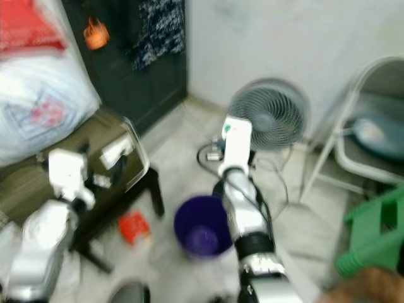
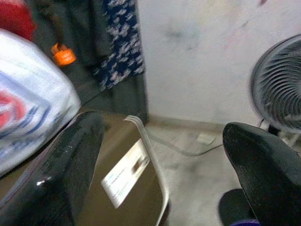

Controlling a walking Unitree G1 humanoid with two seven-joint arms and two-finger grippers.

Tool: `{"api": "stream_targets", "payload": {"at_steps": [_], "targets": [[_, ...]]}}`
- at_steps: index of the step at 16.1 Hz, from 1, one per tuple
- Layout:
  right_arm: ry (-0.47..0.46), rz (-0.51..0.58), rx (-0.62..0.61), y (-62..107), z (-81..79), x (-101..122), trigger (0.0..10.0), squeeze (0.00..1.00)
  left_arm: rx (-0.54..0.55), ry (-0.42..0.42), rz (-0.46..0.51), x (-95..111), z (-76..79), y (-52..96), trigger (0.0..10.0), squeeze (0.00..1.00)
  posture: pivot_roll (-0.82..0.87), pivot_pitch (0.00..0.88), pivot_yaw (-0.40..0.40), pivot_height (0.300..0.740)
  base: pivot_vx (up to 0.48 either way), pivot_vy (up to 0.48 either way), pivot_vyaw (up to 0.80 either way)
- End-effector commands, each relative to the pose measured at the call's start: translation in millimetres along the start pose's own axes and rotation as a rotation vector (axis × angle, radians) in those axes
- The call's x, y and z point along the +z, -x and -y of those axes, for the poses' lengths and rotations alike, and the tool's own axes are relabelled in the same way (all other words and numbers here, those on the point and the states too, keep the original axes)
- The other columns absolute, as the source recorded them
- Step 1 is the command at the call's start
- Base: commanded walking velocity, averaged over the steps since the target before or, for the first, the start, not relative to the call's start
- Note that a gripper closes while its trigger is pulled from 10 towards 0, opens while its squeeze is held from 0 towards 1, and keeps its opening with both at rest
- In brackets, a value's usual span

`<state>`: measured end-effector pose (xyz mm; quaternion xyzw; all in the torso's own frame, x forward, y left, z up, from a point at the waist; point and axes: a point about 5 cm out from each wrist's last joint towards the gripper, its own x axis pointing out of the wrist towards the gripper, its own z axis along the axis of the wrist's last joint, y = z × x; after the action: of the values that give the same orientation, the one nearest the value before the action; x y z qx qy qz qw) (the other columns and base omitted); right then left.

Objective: Clean up the room

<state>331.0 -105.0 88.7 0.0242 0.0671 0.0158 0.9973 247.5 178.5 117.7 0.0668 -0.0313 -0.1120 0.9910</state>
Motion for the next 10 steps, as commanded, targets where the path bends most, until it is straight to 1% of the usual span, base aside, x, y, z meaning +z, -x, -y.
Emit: {"api": "stream_targets", "payload": {"at_steps": [1,3,7,8,10], "targets": [[0.001,0.01,-0.008,-2.6,2.6,5,10.0,0.0,-0.013,-0.012,0.015,5,2.3,-2.4,10.0,0.0,0.09,0.024,-0.027,0.74,0.0,0.0,-0.49],[0.001,0.009,-0.003,-3.7,-0.2,6,10.0,0.0,-0.007,-0.013,0.015,6,2.5,-2.0,10.0,0.0,0.1,0.024,-0.031,0.74,0.0,0.0,0.0],[-0.001,-0.009,-0.028,-4.3,1.0,5,10.0,0.0,-0.002,-0.035,0.026,8,2.7,-3.4,10.0,0.0,0.1,0.023,-0.031,0.74,0.0,0.0,0.0],[-0.05,-0.066,-0.074,-4.5,4.1,0,10.0,0.0,-0.021,-0.034,0.035,11,4.8,-4.9,10.0,0.0,0.1,0.03,-0.029,0.74,0.0,0.0,0.0],[-0.089,-0.156,-0.154,-2.0,10.6,-9,10.0,0.0,-0.065,-0.042,0.057,18,7.2,-6.2,10.0,0.0,0.09,0.058,-0.019,0.74,0.0,0.0,0.0]]}}
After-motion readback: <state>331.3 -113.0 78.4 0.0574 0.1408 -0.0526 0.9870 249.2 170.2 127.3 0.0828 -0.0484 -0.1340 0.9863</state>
